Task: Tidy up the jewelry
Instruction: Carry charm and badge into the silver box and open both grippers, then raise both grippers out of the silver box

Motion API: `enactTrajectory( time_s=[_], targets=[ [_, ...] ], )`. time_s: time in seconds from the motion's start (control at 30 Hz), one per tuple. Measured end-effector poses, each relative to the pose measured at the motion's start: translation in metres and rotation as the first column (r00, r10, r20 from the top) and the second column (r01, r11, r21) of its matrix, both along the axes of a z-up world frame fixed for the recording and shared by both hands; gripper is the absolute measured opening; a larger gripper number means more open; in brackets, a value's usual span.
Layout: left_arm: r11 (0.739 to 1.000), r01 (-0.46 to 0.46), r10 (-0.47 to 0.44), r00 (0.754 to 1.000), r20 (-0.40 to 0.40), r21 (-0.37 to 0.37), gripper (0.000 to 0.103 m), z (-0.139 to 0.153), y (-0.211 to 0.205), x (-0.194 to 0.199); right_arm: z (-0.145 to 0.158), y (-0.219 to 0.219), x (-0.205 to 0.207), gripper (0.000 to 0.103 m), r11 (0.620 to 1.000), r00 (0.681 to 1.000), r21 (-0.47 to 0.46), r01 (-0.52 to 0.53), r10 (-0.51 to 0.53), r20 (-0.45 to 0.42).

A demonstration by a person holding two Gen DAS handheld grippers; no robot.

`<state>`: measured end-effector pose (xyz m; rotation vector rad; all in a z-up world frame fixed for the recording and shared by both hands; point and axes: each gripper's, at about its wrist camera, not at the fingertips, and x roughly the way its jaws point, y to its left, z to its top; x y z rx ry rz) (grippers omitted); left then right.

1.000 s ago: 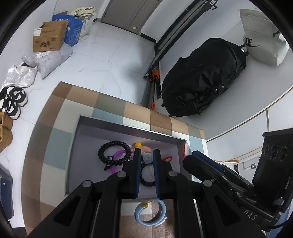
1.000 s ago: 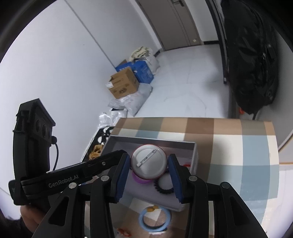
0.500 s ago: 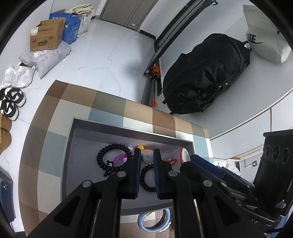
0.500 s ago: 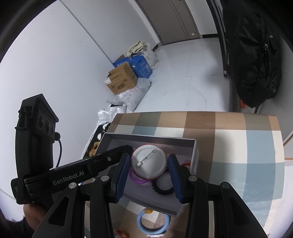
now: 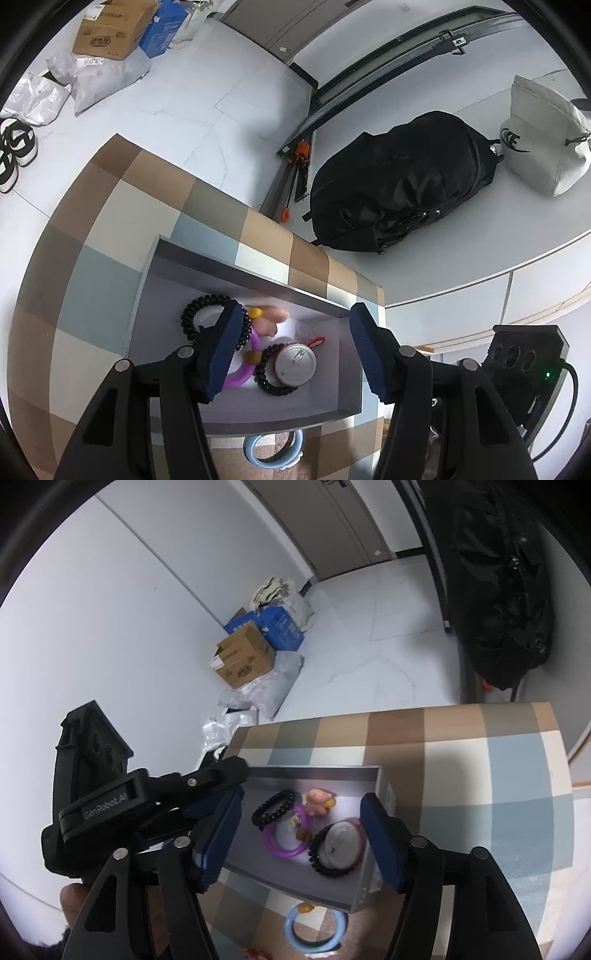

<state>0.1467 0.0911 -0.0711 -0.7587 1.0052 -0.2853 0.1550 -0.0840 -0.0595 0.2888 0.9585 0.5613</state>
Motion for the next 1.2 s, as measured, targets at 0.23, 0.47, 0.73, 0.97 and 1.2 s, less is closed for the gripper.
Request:
enactTrajectory(
  time_s=[0.23, 0.47, 0.73, 0.97, 1.2],
  targets=[
    [0.999, 0.009, -0.009, 1.0, 0.0, 0.043, 0.055, 0.006, -0.007, -0.007, 0.0, -0.006, -0.003, 0.08, 1.0, 1.0, 0.011, 0.015, -0.015, -0.005],
    [0.977, -0.005, -0.001, 1.0, 0.026, 0.212, 0.064, 0.015, -0.016, -0.02, 0.001, -0.005, -0.011, 0.093, 0.999, 0.999, -0.029, 0.017, -0.016, 0.033],
    [0.937, -0.066, 0.039, 0.996, 0.083, 0.343, 0.068, 0.023, -0.015, -0.043, 0.008, -0.009, -0.033, 0.101, 0.999, 0.996, -0.05, 0.012, -0.008, 0.085],
    [0.904, -0.088, 0.04, 0.992, 0.123, 0.418, 0.069, 0.028, -0.02, -0.064, 0.014, -0.016, -0.056, 0.103, 0.998, 0.991, -0.065, 0.026, -0.017, 0.132],
    [0.874, -0.096, 0.023, 0.987, 0.158, 0.477, 0.069, 0.03, -0.026, -0.084, 0.015, -0.02, -0.072, 0.103, 0.995, 0.988, -0.092, 0.027, -0.012, 0.157]
  ],
)
